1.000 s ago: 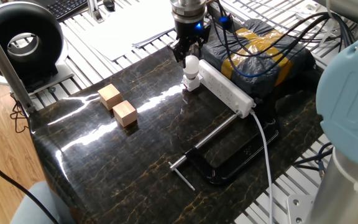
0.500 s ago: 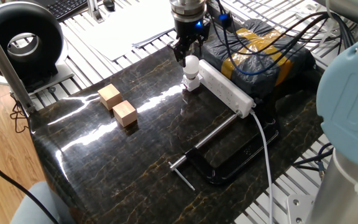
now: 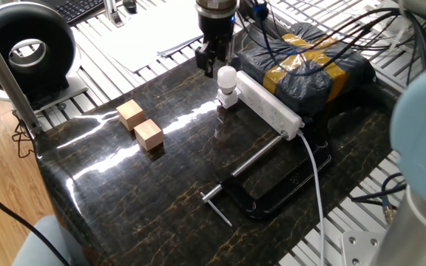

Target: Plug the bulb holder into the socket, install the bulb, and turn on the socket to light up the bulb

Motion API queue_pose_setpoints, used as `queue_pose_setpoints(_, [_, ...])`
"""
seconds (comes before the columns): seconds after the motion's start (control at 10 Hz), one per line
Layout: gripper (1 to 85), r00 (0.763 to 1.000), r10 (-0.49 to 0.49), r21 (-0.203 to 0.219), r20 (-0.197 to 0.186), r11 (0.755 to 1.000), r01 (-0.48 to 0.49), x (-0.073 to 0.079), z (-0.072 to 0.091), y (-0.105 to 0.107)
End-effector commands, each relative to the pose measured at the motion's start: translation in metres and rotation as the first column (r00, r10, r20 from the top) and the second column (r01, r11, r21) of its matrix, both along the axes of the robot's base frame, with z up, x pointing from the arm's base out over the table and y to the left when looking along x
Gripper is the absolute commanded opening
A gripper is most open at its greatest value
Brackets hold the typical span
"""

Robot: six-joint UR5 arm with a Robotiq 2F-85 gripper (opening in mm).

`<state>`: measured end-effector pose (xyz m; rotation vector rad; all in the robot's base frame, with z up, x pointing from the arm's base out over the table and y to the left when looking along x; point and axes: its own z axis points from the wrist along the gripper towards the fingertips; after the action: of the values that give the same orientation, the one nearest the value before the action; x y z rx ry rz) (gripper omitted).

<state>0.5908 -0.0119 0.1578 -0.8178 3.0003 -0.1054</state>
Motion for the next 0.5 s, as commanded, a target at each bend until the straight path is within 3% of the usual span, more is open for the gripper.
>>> queue_pose_setpoints(0.0, [55.0,0.878,0.478,-0.032,0.002,0.878,-0.478,-0.002,0.015,0.011])
queue_pose_setpoints(0.1, [54.0,0.771,0.637,0.041,-0.023,0.771,-0.636,-0.017,0.013,0.028])
queue_pose_setpoints(0.2, [54.0,0.672,0.739,0.048,-0.049,0.673,-0.738,-0.023,0.012,0.024])
queue_pose_setpoints(0.4, [54.0,0.446,0.890,0.004,-0.095,0.448,-0.894,-0.017,0.010,0.006])
